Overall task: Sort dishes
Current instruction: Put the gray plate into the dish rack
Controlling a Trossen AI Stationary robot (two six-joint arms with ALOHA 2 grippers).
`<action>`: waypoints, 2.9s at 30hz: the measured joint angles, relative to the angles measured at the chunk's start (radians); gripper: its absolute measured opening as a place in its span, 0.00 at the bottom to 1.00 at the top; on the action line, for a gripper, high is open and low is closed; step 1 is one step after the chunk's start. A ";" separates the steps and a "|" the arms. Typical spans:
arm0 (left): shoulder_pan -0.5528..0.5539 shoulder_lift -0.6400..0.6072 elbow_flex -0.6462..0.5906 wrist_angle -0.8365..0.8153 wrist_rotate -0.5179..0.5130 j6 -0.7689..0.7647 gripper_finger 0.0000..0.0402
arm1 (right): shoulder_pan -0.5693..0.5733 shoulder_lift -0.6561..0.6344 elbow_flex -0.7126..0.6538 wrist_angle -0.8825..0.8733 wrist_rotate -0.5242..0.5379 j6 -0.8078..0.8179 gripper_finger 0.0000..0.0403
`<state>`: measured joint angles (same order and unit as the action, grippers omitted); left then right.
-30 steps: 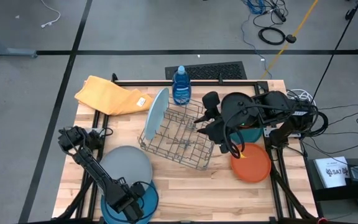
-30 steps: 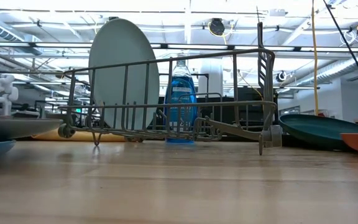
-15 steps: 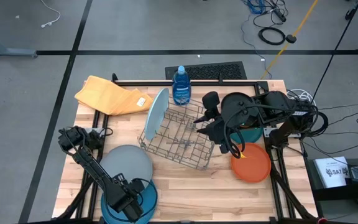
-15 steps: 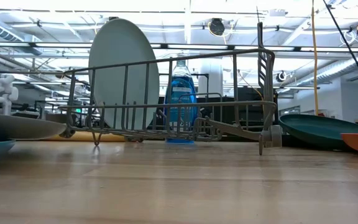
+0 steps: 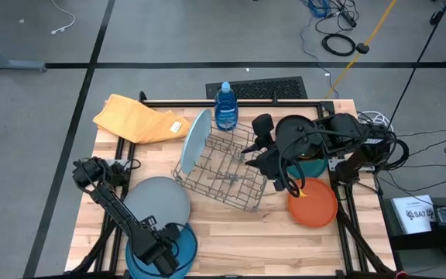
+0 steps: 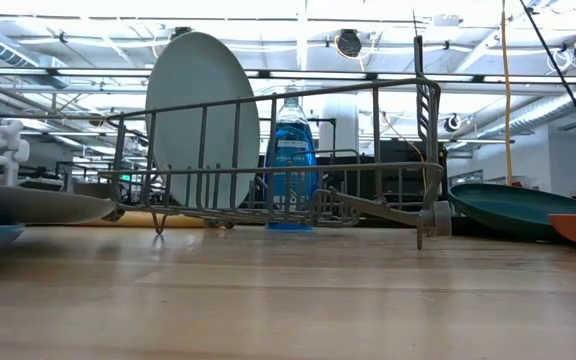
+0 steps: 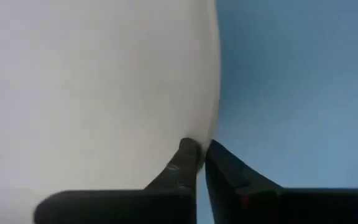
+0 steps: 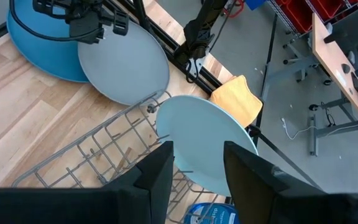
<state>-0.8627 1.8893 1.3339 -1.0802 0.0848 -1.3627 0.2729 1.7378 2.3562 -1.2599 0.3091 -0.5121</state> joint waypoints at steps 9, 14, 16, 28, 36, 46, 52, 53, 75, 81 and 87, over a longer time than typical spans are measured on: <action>-0.001 -0.030 0.172 -0.176 0.013 0.045 0.00 | 0.000 0.000 0.000 0.011 0.000 -0.003 0.33; -0.002 -0.052 0.293 -0.325 -0.005 0.063 0.00 | 0.000 0.000 0.000 0.016 0.000 -0.007 0.33; -0.002 -0.065 0.341 -0.387 -0.023 0.063 0.00 | 0.000 0.000 0.000 0.016 0.000 -0.006 0.33; -0.004 -0.176 0.523 -0.492 -0.288 0.067 0.00 | 0.003 0.000 0.000 0.015 0.000 -0.006 0.33; -0.016 -0.248 0.581 -0.402 -0.435 0.164 0.00 | 0.003 0.000 0.000 0.012 0.000 -0.010 0.33; -0.013 -0.324 0.649 -0.145 -0.646 0.519 0.00 | 0.003 0.000 0.000 -0.001 -0.127 -0.041 0.33; 0.002 -0.343 0.652 -0.048 -0.669 0.727 0.00 | 0.004 0.000 0.000 0.027 -0.131 -0.089 0.38; 0.007 -0.343 0.652 -0.038 -0.662 0.750 0.00 | 0.003 0.000 0.000 0.034 -0.129 -0.101 0.39; 0.112 -0.344 0.652 0.033 -0.492 0.958 0.00 | -0.069 0.040 -0.001 0.096 -0.424 -0.188 0.49; 0.144 -0.344 0.652 0.033 -0.481 0.989 0.00 | -0.084 0.061 0.000 0.080 -0.498 -0.200 0.31; 0.152 -0.344 0.652 0.032 -0.505 1.029 0.00 | -0.084 0.072 -0.001 0.023 -0.500 -0.242 0.04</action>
<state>-0.7106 1.5452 1.9862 -1.0483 -0.4198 -0.3335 0.1894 1.8103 2.3554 -1.2368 -0.1912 -0.7539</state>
